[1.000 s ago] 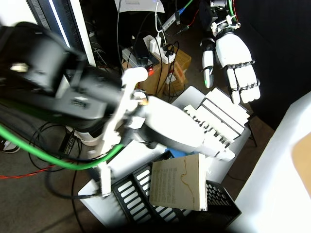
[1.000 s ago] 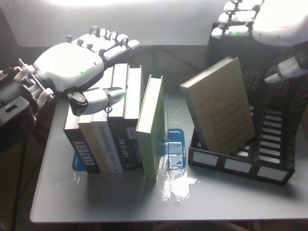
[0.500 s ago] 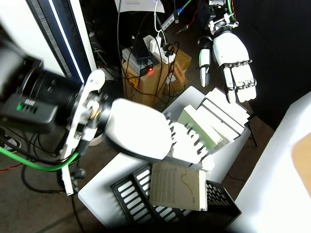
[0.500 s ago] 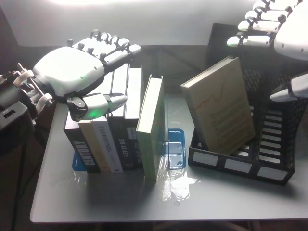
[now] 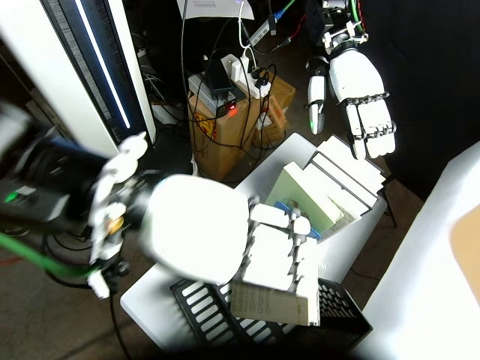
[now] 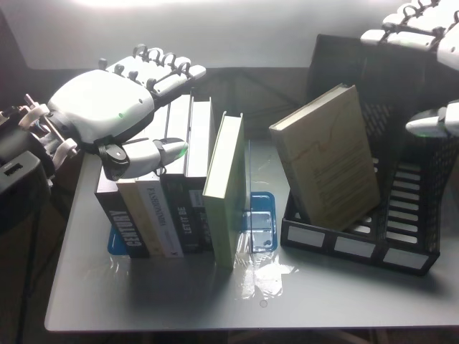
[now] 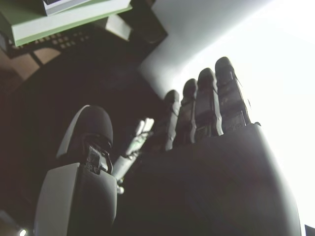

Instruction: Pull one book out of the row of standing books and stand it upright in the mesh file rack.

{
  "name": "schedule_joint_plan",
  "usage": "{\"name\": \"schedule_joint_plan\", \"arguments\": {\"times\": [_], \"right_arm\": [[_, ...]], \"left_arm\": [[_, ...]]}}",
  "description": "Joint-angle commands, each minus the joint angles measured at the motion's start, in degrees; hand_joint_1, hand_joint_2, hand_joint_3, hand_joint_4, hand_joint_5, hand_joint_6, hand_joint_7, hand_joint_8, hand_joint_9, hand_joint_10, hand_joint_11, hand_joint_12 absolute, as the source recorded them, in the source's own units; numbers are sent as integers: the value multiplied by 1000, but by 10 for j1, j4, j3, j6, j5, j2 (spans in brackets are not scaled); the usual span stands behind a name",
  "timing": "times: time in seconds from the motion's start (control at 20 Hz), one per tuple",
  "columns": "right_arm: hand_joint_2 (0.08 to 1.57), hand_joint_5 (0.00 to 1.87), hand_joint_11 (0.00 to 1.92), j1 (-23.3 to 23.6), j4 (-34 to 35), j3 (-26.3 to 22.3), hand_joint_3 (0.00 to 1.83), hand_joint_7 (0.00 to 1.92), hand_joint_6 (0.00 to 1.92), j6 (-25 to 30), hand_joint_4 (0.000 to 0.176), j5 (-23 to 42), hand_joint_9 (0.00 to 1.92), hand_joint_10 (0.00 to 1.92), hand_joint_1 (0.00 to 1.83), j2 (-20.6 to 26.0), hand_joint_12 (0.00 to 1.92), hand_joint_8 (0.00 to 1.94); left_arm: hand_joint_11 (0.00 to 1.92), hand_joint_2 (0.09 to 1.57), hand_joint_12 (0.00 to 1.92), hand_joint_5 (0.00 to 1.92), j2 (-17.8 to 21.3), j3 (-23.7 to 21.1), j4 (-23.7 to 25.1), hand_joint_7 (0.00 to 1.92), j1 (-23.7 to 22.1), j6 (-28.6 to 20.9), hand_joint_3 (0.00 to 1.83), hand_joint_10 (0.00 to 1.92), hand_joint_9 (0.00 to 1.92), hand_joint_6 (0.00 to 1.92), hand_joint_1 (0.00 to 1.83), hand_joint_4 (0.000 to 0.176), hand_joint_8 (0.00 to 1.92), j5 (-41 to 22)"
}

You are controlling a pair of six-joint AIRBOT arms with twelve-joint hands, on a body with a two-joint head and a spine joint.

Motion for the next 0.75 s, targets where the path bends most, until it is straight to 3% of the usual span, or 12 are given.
{"name": "schedule_joint_plan", "arguments": {"times": [0.0,0.1,0.2,0.25,0.3,0.35,0.4,0.45,0.5,0.6,0.65,0.7], "right_arm": [[1064,0,0,-3,-20,-6,5,0,0,14,103,-98,0,0,630,10,0,0],[1042,0,0,-31,-20,-16,0,0,0,51,118,-142,0,0,586,27,0,0],[1045,0,0,-67,-20,-19,0,0,0,101,107,-186,0,0,608,40,0,0],[1026,0,0,-89,-20,-20,0,0,0,136,115,-214,0,0,589,48,0,0],[999,0,0,-109,-20,-21,0,0,0,167,107,-238,0,0,549,54,0,0],[983,0,0,-123,-20,-21,0,0,0,193,102,-261,0,0,553,58,0,0],[991,0,0,-141,-20,-21,0,0,0,225,95,-293,0,0,560,62,0,0],[1020,0,0,-156,-20,-20,0,0,0,255,82,-327,0,0,568,63,0,0],[1029,0,0,-170,-20,-19,0,0,0,281,85,-354,0,0,516,63,0,0],[1044,0,0,-197,-20,-17,2,0,0,331,55,-412,0,0,493,58,0,0],[1020,0,0,-207,-20,-14,0,0,0,353,60,-432,0,0,548,53,0,0],[1025,0,0,-215,-20,-9,0,0,0,371,52,-443,0,0,581,49,0,0]], "left_arm": [[0,1394,0,0,4,0,-4,0,-1,-1,0,0,0,0,368,22,0,-71],[0,1398,0,0,6,-3,-4,0,1,-1,1,0,0,0,345,30,0,-77],[0,1404,0,0,7,-6,-2,0,2,-1,3,0,0,0,333,28,0,-82],[0,1404,0,0,10,-10,1,0,2,-1,2,0,0,0,351,38,0,-89],[5,1402,3,0,15,-16,1,0,4,-1,2,0,0,0,303,45,0,-99],[12,1403,7,15,19,-21,1,0,7,-1,1,0,0,5,318,28,0,-110],[3,1403,4,7,24,-26,-1,0,9,-1,0,0,0,2,364,35,0,-123],[10,1402,9,1,28,-32,-3,0,12,-1,0,0,0,0,441,28,0,-139],[1,1411,1,0,32,-38,-6,0,16,-1,2,0,0,0,420,41,0,-155],[0,1429,0,0,37,-46,-19,0,32,-18,7,0,0,0,365,59,0,-204],[0,1448,0,0,39,-49,-24,0,39,-25,12,0,0,0,337,43,0,-223],[0,1466,0,0,42,-52,-29,0,45,-28,13,0,0,0,356,41,0,-238]]}}
